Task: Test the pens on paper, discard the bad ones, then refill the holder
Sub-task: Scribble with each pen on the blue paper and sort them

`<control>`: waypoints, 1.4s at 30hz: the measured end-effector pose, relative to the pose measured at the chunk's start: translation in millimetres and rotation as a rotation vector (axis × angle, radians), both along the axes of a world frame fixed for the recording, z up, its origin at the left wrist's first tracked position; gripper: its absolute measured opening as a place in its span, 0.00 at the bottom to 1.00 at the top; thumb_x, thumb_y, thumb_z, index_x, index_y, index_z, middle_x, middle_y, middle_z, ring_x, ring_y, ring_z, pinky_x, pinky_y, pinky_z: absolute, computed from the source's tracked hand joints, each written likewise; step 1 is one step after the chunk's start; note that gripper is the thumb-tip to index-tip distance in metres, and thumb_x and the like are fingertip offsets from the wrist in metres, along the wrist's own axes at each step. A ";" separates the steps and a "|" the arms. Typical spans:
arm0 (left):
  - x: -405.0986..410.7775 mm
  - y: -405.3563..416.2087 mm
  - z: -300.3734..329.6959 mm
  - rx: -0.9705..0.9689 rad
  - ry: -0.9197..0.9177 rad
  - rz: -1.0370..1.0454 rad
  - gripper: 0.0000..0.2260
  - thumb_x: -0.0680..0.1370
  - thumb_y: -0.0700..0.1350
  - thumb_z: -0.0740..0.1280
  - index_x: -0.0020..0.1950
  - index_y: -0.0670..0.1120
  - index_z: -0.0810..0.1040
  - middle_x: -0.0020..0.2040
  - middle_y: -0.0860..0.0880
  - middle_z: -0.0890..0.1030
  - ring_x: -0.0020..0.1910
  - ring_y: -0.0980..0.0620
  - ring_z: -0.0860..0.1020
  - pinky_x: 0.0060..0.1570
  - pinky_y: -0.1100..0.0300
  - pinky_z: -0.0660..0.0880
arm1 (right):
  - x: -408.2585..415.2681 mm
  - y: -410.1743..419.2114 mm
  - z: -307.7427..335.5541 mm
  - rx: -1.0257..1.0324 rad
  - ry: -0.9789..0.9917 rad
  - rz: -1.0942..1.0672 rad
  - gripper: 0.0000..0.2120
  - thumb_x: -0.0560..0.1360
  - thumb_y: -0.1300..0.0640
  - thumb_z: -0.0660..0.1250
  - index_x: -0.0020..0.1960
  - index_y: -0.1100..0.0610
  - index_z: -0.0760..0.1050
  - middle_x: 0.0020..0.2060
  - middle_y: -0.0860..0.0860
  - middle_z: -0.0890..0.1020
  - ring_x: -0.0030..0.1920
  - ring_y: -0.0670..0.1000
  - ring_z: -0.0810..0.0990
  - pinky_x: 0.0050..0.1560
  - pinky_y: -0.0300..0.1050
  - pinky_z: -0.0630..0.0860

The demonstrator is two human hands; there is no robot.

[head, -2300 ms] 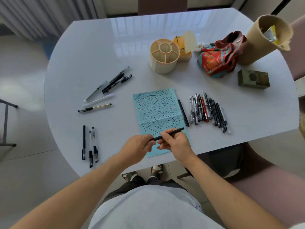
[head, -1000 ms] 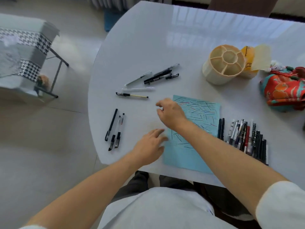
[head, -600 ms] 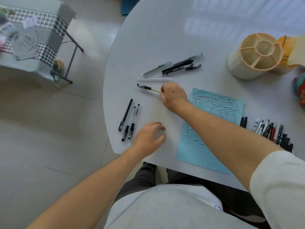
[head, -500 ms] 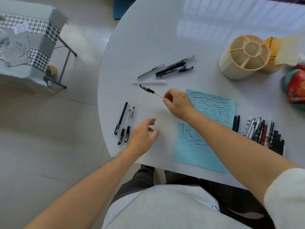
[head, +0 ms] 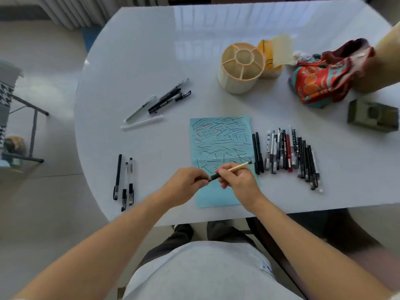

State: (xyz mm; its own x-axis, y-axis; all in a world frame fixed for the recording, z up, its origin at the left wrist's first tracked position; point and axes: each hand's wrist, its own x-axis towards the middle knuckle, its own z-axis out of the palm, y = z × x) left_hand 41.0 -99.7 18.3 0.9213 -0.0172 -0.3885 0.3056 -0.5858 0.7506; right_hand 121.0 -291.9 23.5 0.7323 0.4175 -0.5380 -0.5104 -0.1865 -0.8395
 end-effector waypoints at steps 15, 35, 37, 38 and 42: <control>-28.3 -15.9 -28.8 0.327 -0.156 -0.282 0.08 0.80 0.47 0.66 0.54 0.48 0.83 0.70 0.50 0.75 0.73 0.51 0.69 0.71 0.57 0.64 | -14.8 -62.8 -25.4 -0.352 -0.346 -0.013 0.05 0.73 0.48 0.68 0.46 0.44 0.82 0.37 0.46 0.86 0.34 0.49 0.85 0.39 0.49 0.84; -25.3 -20.5 -27.0 0.266 -0.144 -0.105 0.08 0.80 0.51 0.66 0.54 0.52 0.83 0.65 0.55 0.79 0.67 0.58 0.73 0.64 0.61 0.68 | -11.3 -53.6 -13.4 -0.161 -0.193 -0.215 0.05 0.78 0.65 0.67 0.46 0.59 0.80 0.36 0.58 0.86 0.34 0.53 0.84 0.36 0.47 0.82; -24.0 -22.2 -22.7 0.241 -0.151 -0.067 0.09 0.80 0.53 0.65 0.55 0.52 0.83 0.64 0.56 0.79 0.63 0.58 0.75 0.61 0.61 0.71 | -12.5 -46.7 -7.7 -0.074 -0.137 -0.173 0.04 0.78 0.68 0.66 0.46 0.62 0.79 0.35 0.59 0.85 0.35 0.54 0.84 0.36 0.45 0.82; -23.1 -23.2 -20.3 0.230 -0.158 -0.051 0.09 0.80 0.53 0.65 0.55 0.52 0.83 0.63 0.57 0.80 0.61 0.58 0.76 0.60 0.61 0.71 | -14.0 -42.7 -5.5 -0.051 -0.123 -0.139 0.05 0.78 0.69 0.66 0.45 0.62 0.79 0.34 0.59 0.85 0.35 0.55 0.84 0.36 0.45 0.82; -20.2 -26.2 -11.0 0.200 -0.181 -0.019 0.09 0.80 0.52 0.65 0.55 0.52 0.82 0.53 0.58 0.81 0.52 0.58 0.78 0.52 0.61 0.75 | -17.9 -31.6 -2.4 -0.008 -0.074 -0.081 0.06 0.78 0.70 0.65 0.45 0.63 0.78 0.32 0.58 0.84 0.34 0.56 0.83 0.36 0.46 0.81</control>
